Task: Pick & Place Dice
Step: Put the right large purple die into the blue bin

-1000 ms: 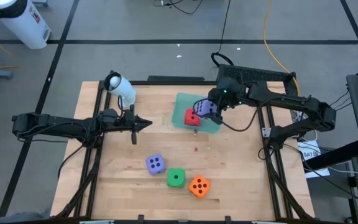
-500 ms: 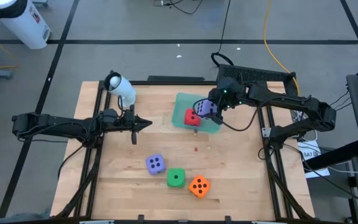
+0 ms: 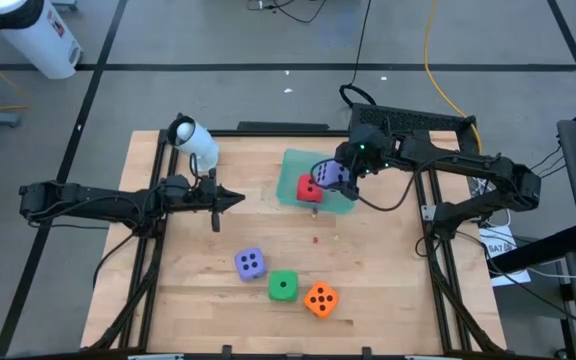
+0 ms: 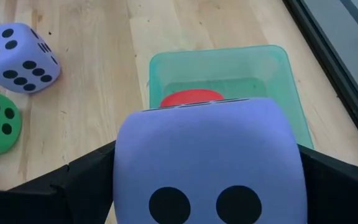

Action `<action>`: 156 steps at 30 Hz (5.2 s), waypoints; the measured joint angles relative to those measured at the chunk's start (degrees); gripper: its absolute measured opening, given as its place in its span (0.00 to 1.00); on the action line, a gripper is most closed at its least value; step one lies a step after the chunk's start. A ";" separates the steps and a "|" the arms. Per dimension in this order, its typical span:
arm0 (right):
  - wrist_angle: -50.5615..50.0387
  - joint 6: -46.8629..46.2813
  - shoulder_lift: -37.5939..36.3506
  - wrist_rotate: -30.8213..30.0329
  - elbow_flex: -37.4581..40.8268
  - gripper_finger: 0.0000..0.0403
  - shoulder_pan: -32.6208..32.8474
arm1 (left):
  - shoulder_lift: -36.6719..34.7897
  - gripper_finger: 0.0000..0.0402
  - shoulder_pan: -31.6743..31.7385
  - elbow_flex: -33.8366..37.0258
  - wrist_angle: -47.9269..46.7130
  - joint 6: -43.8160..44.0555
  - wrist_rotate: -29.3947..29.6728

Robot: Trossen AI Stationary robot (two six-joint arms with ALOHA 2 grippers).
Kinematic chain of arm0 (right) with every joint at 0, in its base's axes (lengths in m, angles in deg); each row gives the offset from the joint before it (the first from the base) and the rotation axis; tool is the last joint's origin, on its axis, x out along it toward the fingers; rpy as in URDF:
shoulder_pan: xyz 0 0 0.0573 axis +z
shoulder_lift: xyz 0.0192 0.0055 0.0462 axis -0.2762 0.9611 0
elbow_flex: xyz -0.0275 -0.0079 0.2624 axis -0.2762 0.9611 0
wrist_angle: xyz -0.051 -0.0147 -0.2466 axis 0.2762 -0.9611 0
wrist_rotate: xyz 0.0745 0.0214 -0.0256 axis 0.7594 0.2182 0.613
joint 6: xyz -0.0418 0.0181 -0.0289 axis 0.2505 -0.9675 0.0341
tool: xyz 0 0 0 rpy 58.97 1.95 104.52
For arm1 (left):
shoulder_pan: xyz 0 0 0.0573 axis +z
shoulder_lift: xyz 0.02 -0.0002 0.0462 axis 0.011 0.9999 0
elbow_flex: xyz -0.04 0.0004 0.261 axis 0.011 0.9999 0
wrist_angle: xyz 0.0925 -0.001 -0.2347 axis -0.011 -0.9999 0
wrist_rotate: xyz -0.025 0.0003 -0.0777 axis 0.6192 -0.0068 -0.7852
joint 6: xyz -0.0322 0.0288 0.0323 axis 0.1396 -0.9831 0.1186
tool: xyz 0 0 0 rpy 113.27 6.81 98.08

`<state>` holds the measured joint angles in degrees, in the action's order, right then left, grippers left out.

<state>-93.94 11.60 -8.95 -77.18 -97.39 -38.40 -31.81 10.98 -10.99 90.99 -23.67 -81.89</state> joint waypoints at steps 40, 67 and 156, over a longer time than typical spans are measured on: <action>9.00 7.79 0.00 0.44 10.99 0.98 0.74 | 4.06 0.36 -2.71 -5.42 30.28 0.49 -43.17; 8.98 6.82 0.00 0.48 10.99 0.98 0.74 | 4.08 0.50 5.75 -5.42 25.77 10.06 -24.13; 8.98 0.47 0.39 0.57 10.25 0.99 -1.25 | 65.29 0.01 4.32 -64.50 -11.71 18.47 -11.87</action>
<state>-84.95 12.07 -8.55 -76.61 -87.14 -39.65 33.49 15.31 -75.49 79.28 -5.20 -93.77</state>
